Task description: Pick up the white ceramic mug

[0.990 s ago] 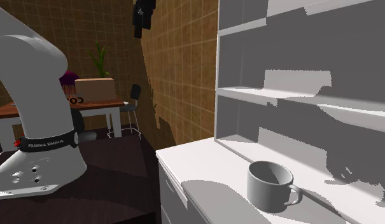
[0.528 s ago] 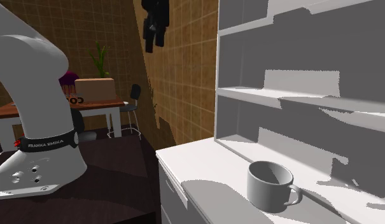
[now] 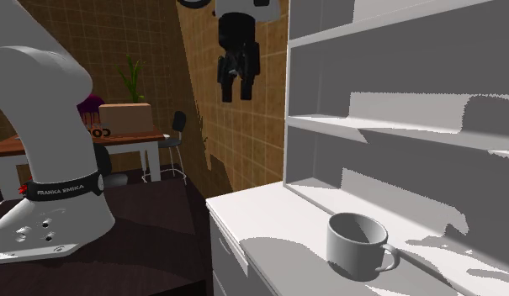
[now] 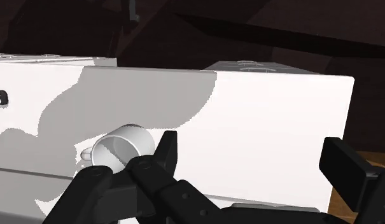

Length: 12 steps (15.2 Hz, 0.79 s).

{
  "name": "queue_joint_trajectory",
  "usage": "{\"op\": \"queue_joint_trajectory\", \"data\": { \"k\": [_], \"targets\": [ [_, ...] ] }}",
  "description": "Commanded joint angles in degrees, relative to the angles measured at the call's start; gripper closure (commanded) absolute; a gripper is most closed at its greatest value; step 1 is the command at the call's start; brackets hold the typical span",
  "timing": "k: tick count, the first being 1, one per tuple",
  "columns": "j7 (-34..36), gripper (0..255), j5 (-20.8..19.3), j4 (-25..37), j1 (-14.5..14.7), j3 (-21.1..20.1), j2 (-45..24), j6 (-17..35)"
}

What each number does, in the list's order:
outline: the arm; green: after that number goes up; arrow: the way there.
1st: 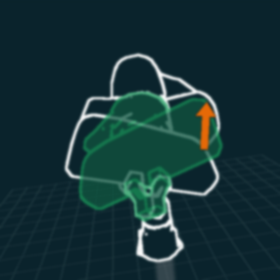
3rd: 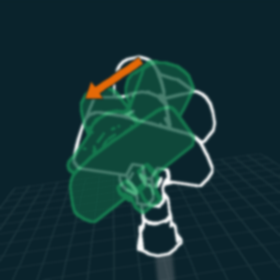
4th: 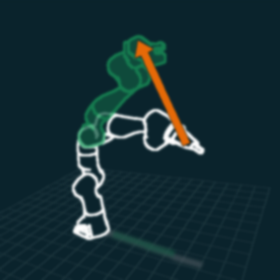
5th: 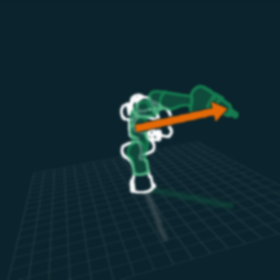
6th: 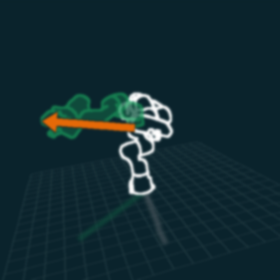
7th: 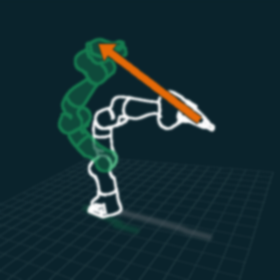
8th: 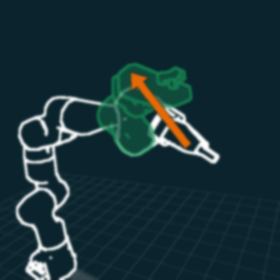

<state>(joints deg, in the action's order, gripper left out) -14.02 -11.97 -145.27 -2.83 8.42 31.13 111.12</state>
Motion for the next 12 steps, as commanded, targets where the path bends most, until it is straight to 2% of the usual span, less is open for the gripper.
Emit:
{"op": "queue_joint_trajectory", "data": {
  "k": [1,7,12],
  "targets": [
    [-0.9,0,-0.3,-0.4,-0.4,1.5,-3.5,4.8],
    [-4.9,0,0.5,1.6,-1.0,6.0,-15.8,17.2],
    [-10.0,0,4.5,5.6,-1.2,8.9,-27.2,26.1]
  ]
}}
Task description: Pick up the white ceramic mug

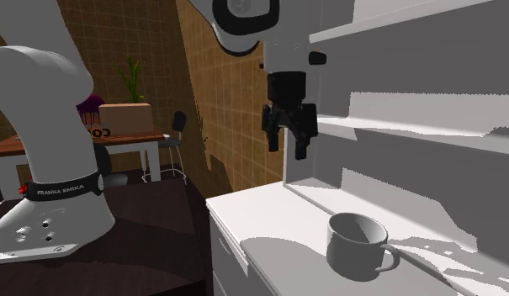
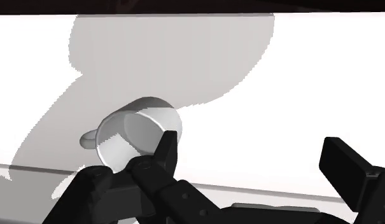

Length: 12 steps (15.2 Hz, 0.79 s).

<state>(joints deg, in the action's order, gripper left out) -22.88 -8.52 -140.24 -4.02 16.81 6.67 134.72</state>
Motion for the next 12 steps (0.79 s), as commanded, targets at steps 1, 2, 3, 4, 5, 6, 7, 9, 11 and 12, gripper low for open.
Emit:
{"op": "queue_joint_trajectory", "data": {
  "k": [1,2,3,4,5,6,7,9,11,12],
  "targets": [
    [-2.4,0,2.3,1.7,-0.1,1.0,-5.1,4.0],
    [-3.7,0,3.7,2.8,-0.3,1.2,-7.5,5.5],
    [-5.1,0,5.2,4.0,-0.5,1.4,-9.9,6.8],
    [-6.6,0,6.7,5.3,-0.9,1.4,-12.3,8.0],
    [-8.1,0,8.4,6.7,-1.3,1.4,-14.7,9.2],
    [-9.5,0,10.0,8.2,-1.9,1.1,-17.0,10.2],
    [-11.0,0,11.7,9.7,-2.5,0.8,-19.4,11.1],
    [-13.7,0,14.8,13.1,-4.1,-0.3,-24.0,12.6],
    [-15.4,0,16.7,15.7,-5.4,-1.2,-27.2,13.4],
    [-15.6,0,17.0,15.7,-5.6,-1.4,-27.9,14.0]
  ]
}}
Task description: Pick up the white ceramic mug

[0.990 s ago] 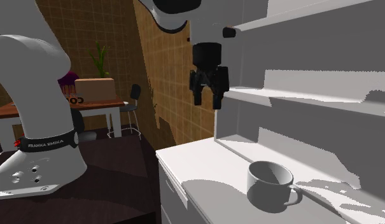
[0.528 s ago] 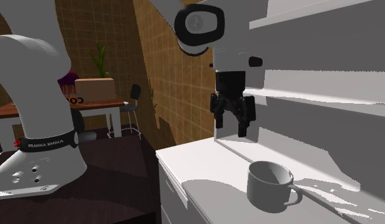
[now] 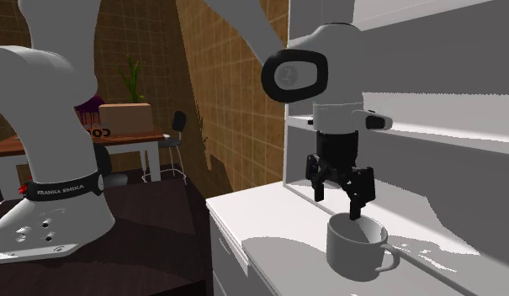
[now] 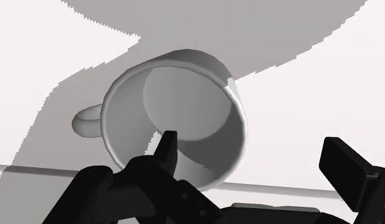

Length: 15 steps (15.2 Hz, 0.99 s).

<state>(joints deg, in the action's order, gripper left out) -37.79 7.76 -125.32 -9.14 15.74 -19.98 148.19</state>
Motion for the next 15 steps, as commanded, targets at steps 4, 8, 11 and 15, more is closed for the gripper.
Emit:
{"op": "queue_joint_trajectory", "data": {
  "k": [4,8,11,15],
  "targets": [
    [-1.5,0,2.0,0.9,-1.2,-1.2,-3.9,3.0],
    [-2.0,0,2.7,1.1,-1.6,-1.8,-5.6,4.5],
    [-2.1,255,2.8,1.1,-1.6,-1.9,-5.6,4.6],
    [-2.1,255,2.8,1.1,-1.7,-1.9,-5.7,4.6]
  ]
}}
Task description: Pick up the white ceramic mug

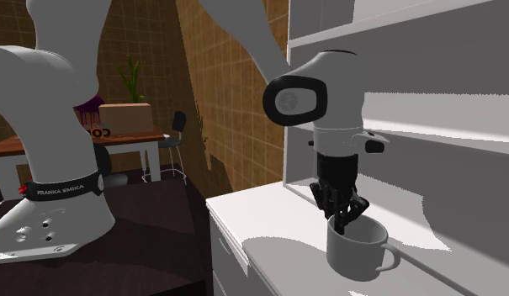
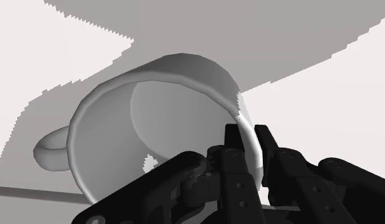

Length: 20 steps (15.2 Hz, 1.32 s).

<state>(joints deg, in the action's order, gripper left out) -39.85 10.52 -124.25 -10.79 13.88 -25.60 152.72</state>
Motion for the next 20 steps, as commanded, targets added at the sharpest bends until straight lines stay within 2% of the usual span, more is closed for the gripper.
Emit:
{"op": "queue_joint_trajectory", "data": {
  "k": [1,20],
  "targets": [
    [0.0,255,0.0,0.0,0.0,0.0,0.0,0.0],
    [3.1,255,-4.6,0.1,2.2,3.0,9.7,-9.5]
  ]
}}
